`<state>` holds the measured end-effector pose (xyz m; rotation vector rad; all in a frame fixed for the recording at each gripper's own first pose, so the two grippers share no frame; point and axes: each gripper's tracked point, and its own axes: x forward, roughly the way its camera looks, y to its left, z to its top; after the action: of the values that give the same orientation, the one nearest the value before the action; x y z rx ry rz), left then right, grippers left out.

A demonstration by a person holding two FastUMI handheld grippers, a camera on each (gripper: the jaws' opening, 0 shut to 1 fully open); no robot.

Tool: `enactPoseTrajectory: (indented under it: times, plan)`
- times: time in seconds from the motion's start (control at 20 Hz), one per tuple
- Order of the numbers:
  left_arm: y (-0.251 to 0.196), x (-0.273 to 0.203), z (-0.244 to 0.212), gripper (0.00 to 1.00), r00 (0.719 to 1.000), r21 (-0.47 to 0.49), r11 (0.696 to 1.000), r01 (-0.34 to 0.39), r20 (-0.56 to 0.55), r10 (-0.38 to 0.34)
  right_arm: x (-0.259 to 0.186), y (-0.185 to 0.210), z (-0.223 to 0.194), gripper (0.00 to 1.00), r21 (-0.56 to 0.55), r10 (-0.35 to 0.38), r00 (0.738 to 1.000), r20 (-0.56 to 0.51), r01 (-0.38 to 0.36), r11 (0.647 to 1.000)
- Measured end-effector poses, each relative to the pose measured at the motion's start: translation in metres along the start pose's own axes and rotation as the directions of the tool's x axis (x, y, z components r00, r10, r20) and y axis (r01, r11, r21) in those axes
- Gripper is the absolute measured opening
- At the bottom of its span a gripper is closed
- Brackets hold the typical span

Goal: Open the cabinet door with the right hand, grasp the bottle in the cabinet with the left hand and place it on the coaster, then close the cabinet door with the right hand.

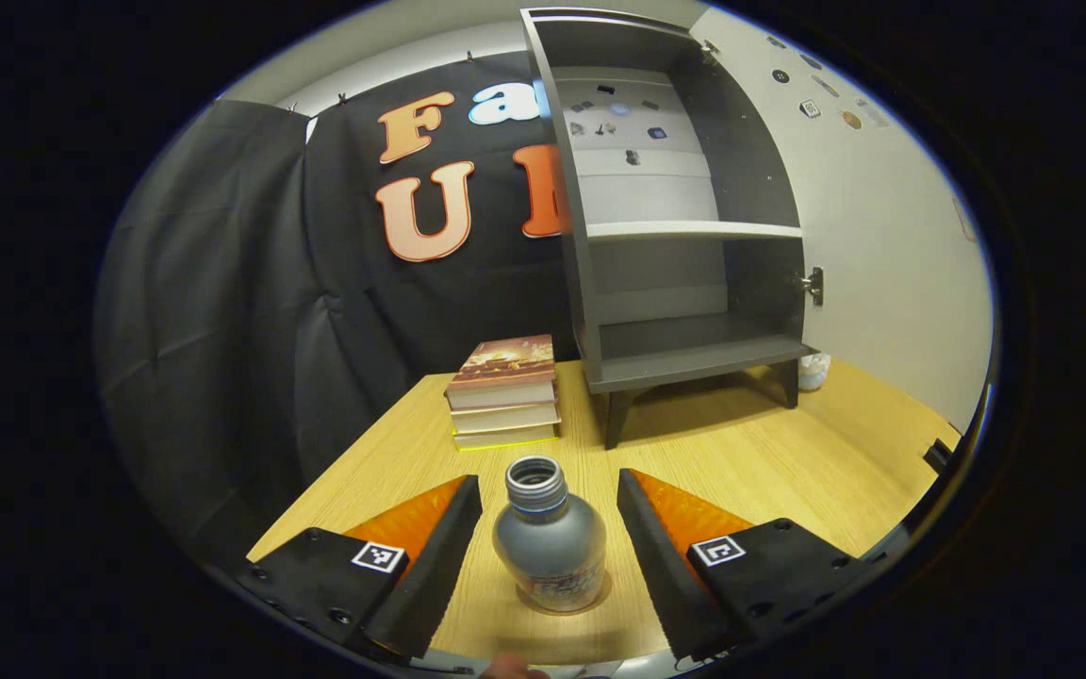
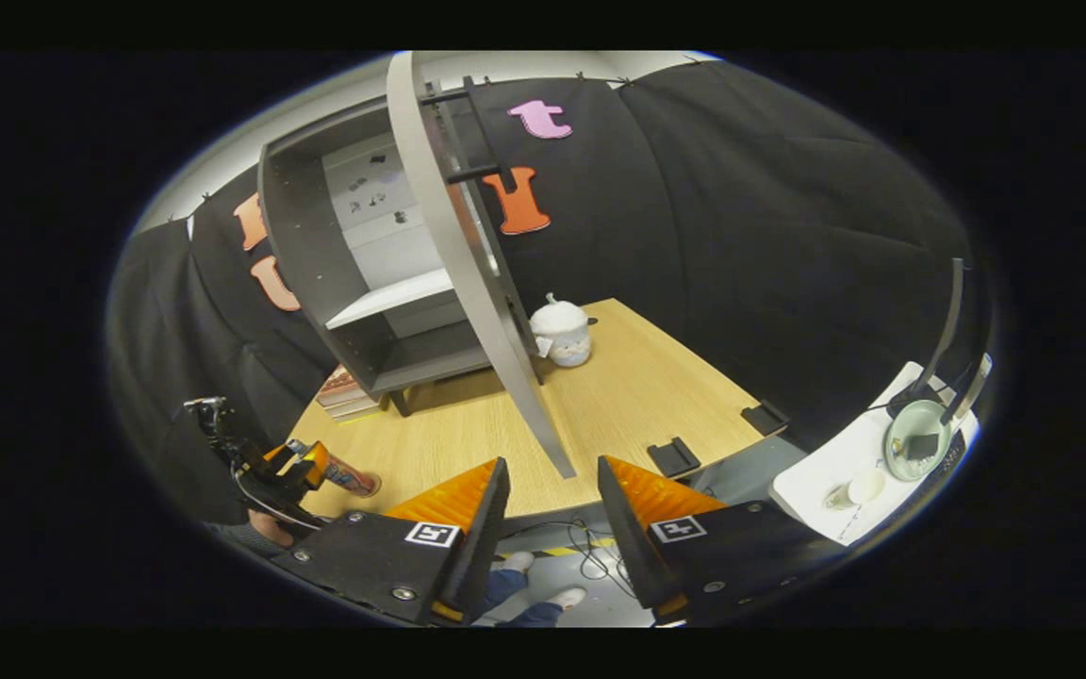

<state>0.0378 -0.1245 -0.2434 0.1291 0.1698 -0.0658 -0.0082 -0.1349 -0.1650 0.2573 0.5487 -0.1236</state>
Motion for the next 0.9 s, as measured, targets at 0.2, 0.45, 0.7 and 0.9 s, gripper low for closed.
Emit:
enactPoseTrajectory:
  times: [0.2,0.45,0.7,0.9]
  plan:
    - [0.0,-0.01,0.043,0.95,0.998,-0.012,1.0,0.024,0.064,-0.023,-0.009,0.002,0.036,0.6,0.002,0.019,0.996,0.089,-0.019,1.0]
    - [-0.001,-0.029,0.095,0.98,0.99,-0.002,0.998,0.059,0.128,-0.058,-0.023,-0.004,0.088,0.6,-0.01,0.033,0.975,0.222,-0.031,0.999]
    - [-0.008,-0.051,0.134,0.96,0.981,-0.008,0.995,0.101,0.165,-0.098,-0.033,-0.006,0.144,0.6,-0.025,0.077,0.943,0.325,-0.073,0.997]
    - [-0.008,-0.064,0.149,0.96,0.979,-0.024,0.993,0.115,0.172,-0.109,-0.035,0.003,0.179,0.6,-0.066,0.121,0.92,0.373,-0.104,0.992]
